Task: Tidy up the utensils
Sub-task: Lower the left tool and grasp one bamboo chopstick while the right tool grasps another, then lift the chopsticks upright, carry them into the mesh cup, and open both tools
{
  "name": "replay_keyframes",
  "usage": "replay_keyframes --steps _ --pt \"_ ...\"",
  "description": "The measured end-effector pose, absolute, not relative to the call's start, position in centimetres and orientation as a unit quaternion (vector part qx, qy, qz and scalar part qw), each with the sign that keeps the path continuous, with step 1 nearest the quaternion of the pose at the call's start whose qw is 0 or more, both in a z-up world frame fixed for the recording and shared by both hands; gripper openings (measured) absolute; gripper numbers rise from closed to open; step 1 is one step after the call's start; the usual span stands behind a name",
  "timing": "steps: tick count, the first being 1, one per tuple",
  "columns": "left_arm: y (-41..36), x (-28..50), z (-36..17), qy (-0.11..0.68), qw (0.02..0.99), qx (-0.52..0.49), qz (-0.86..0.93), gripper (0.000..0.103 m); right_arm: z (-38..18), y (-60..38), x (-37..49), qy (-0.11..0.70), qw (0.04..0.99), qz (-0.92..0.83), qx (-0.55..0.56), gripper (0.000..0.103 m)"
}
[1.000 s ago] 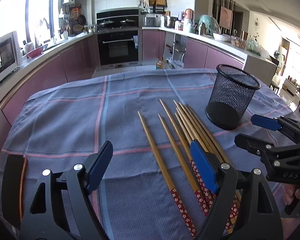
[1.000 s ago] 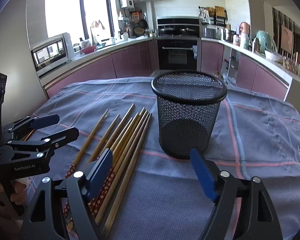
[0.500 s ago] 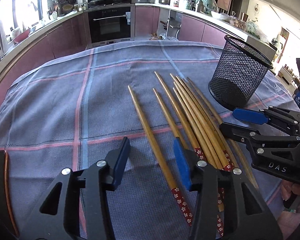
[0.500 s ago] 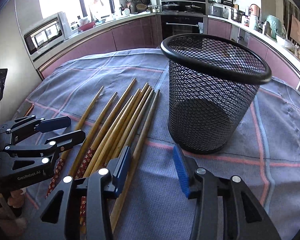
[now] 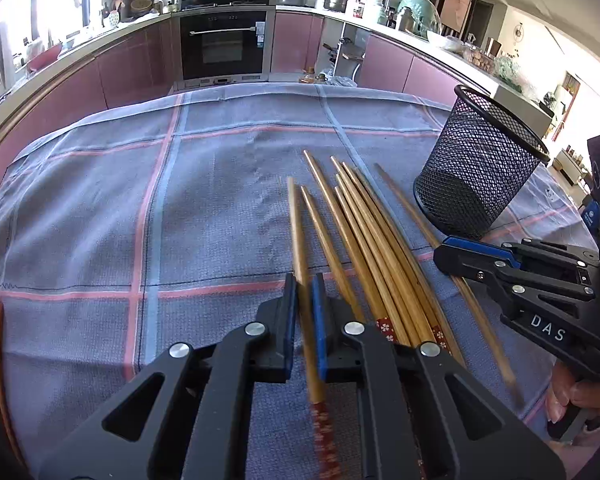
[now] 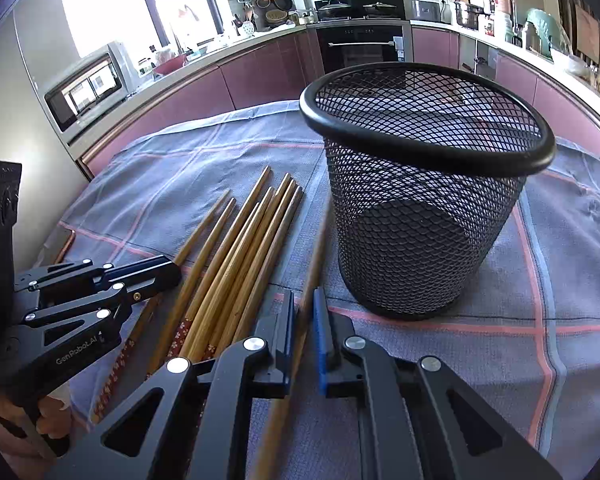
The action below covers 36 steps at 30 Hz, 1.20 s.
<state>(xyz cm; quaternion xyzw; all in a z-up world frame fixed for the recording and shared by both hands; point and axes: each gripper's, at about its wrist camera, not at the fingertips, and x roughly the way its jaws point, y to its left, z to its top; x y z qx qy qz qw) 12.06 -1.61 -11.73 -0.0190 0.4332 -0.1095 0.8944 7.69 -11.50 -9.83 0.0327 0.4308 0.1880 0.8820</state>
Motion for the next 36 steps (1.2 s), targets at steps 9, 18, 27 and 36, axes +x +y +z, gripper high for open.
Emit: replay_keyframes --steps 9,18,27,36 --pt "-0.8 10.6 -9.3 0.413 0.897 -0.044 -0.152 0.008 -7.5 -12.7 5.7 0.395 0.888 0.232 0.04 0.006" --pt "0.1 7.9 -3.5 0.347 0.909 -0.072 -0.22 0.007 -3.5 -14.9 4.1 0.338 0.904 0.252 0.066 0.006" --pt "-0.3 6.3 1.5 0.289 0.916 -0.092 -0.262 0.007 -0.4 -16.8 3.9 0.288 0.916 0.264 0.088 0.006" --pt "-1.6 7.3 6.8 0.231 0.926 -0.102 -0.281 0.007 4.8 -18.8 4.8 0.227 0.93 0.275 0.09 0.006"
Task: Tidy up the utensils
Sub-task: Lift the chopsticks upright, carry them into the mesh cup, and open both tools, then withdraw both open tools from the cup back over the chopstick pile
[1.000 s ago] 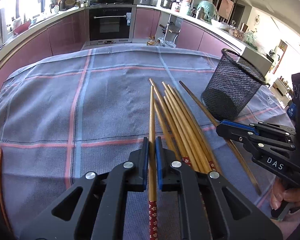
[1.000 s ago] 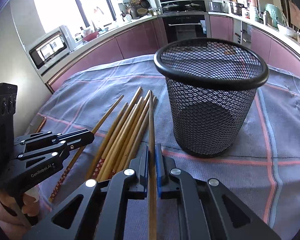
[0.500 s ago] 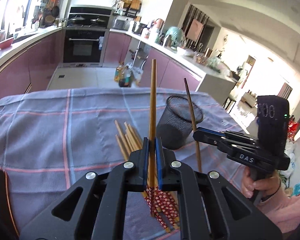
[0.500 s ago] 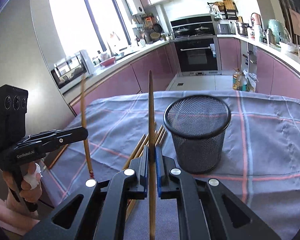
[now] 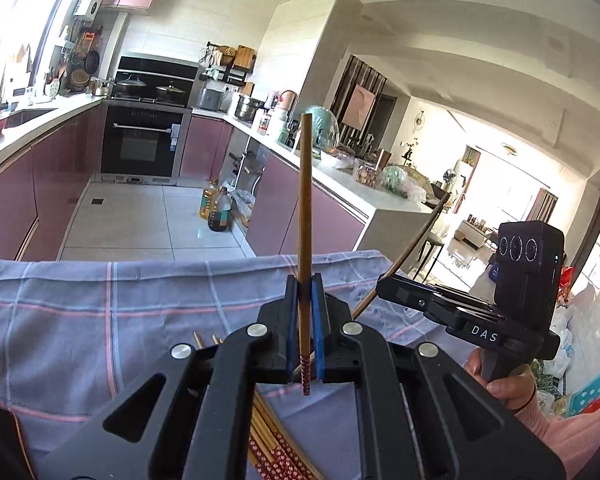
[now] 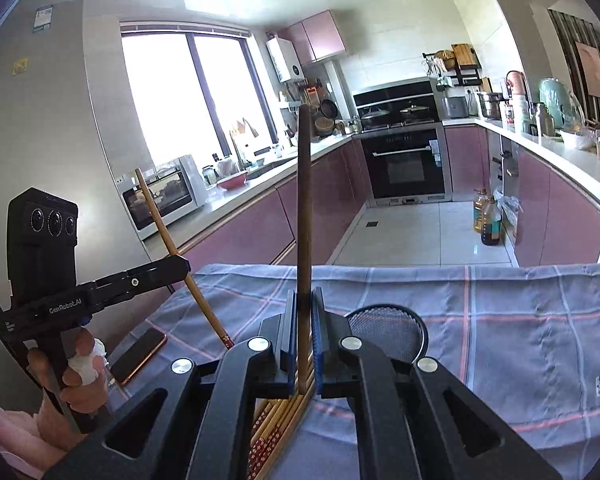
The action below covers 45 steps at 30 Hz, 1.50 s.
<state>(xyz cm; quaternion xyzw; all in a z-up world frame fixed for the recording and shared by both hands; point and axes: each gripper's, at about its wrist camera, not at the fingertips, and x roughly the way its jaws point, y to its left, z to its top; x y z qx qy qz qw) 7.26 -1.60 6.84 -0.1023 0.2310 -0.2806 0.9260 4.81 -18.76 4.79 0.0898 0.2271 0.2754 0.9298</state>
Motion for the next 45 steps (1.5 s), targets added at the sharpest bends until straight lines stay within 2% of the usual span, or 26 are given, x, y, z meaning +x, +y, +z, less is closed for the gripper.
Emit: replay_keyframes --steps 6,12,25,32,35,37,41,45 --pt "-3.6 8.6 10.3 0.206 0.93 -0.095 -0.29 0.007 7.5 -20.1 5.7 0.195 0.941 0.264 0.079 0.006" --pt "-6.4 10.1 11.4 0.215 0.929 -0.082 -0.291 0.007 7.5 -20.9 7.1 0.197 0.948 0.242 0.065 0.006" --pt "-13.3 13.9 3.6 0.311 0.906 -0.005 -0.289 0.007 1.6 -19.8 11.4 0.326 0.912 0.243 0.048 0.006" --pt "-13.1 16.1 1.8 0.329 0.9 -0.008 -0.287 0.008 0.8 -19.6 13.3 0.345 0.908 0.229 0.059 0.008" --pt "-12.6 16.5 2.0 0.329 0.901 -0.016 -0.282 0.013 0.6 -19.6 14.1 0.348 0.907 0.225 0.07 0.009" --pt "-12.4 16.5 2.0 0.328 0.903 -0.023 -0.277 0.021 0.4 -19.5 14.4 0.348 0.907 0.225 0.079 0.013" --pt "-11.1 15.7 2.1 0.319 0.909 -0.031 -0.265 0.026 0.6 -19.5 13.9 0.337 0.912 0.218 0.081 0.019" --pt "-8.7 13.8 2.5 0.291 0.925 -0.03 -0.243 0.041 1.8 -19.5 11.6 0.307 0.925 0.214 0.069 0.028"
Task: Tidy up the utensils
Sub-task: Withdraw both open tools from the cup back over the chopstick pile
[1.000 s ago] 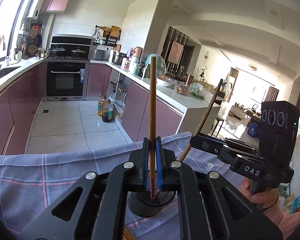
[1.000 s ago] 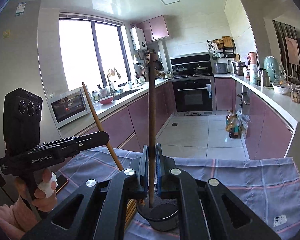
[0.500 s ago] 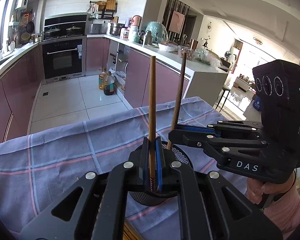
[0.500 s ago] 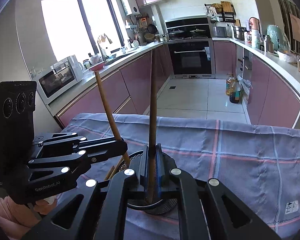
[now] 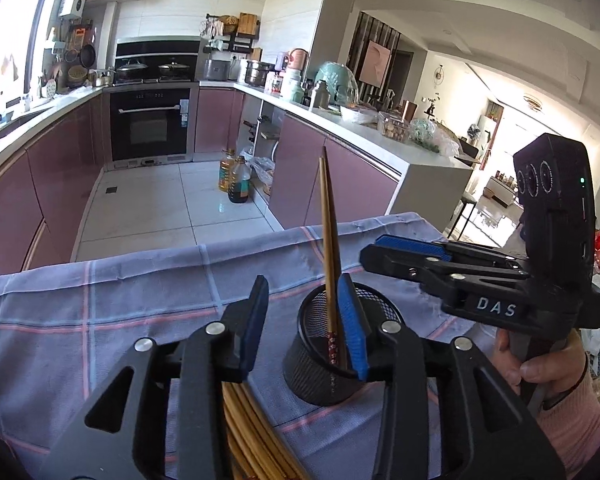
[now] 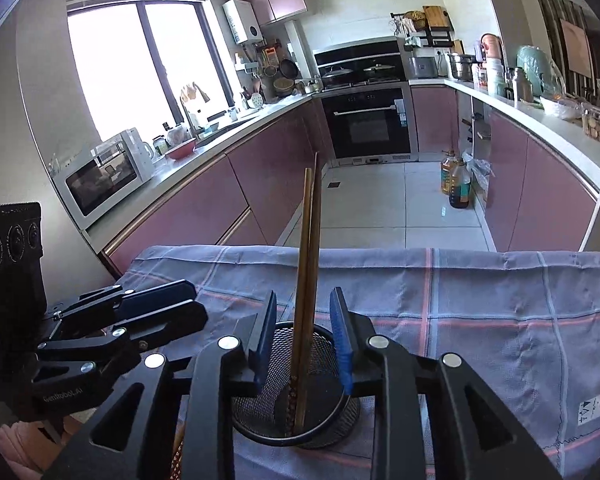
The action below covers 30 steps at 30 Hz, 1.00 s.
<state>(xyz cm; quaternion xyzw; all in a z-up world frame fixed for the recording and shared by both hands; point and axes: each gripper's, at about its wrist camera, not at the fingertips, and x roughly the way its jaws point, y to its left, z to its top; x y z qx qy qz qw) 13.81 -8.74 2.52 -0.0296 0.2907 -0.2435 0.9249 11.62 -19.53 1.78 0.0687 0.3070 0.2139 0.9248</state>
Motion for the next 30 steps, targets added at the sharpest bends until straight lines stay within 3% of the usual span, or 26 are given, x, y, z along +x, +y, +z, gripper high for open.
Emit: replay_keyframes --steps 6,19,30 --pt "-4.9 11.0 1.2 0.284 0.934 -0.022 -0.215 0.048 3.1 -18.4 6.9 0.27 0.926 0.261 0.043 0.042" --pt "-2.9 9.3 -9.0 0.4 0.898 0.001 -0.18 0.049 -6.6 -13.1 5.9 0.403 0.866 0.293 0.04 0.042" --pt "-3.4 9.5 -11.5 0.43 0.886 0.007 -0.173 0.046 -9.0 -11.1 6.4 0.434 0.859 0.268 0.028 0.041"
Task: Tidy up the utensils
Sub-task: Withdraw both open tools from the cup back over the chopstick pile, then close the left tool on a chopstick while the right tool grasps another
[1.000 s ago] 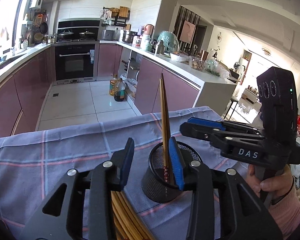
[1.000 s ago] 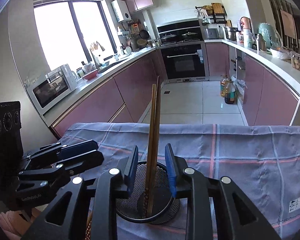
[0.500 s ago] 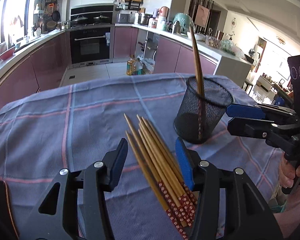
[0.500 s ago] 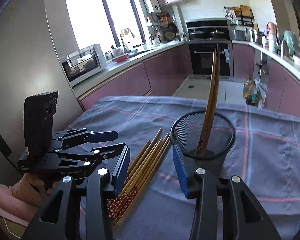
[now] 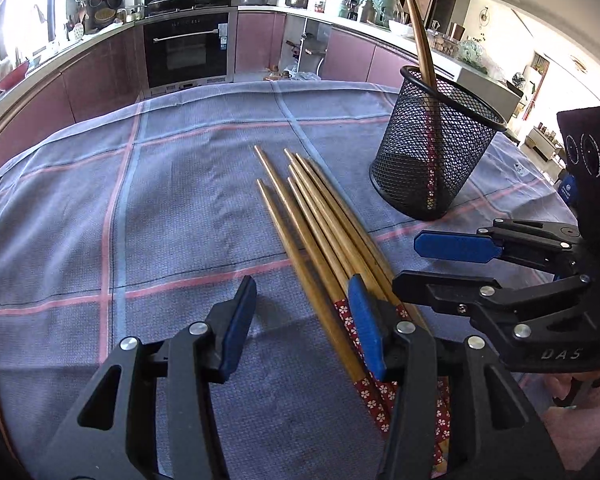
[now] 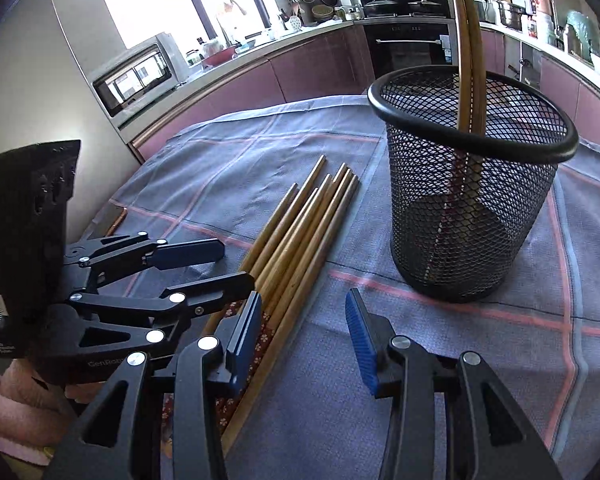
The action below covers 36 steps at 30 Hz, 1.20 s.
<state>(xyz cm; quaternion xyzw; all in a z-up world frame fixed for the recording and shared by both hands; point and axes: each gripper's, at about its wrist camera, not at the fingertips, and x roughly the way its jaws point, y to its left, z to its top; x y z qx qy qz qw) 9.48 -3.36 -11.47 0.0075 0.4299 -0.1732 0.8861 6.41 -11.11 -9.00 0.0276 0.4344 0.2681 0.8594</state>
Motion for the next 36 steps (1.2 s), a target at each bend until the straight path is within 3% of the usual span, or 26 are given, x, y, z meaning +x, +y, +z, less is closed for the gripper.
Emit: replay_keyframes --steps 3,15,36 --pt "-3.2 9.6 -11.5 0.432 0.884 0.002 -0.176 0.045 -9.2 -11.2 6.5 0.438 0.859 0.263 0.029 0.035" --pt "-2.6 10.0 -11.7 0.439 0.878 -0.017 -0.19 0.03 -9.5 -10.6 6.8 0.439 0.866 0.241 0.0 0.029" --pt "-2.0 10.9 -12.1 0.446 0.875 -0.022 -0.189 0.026 -9.6 -10.0 7.2 0.439 0.87 0.221 -0.025 0.029"
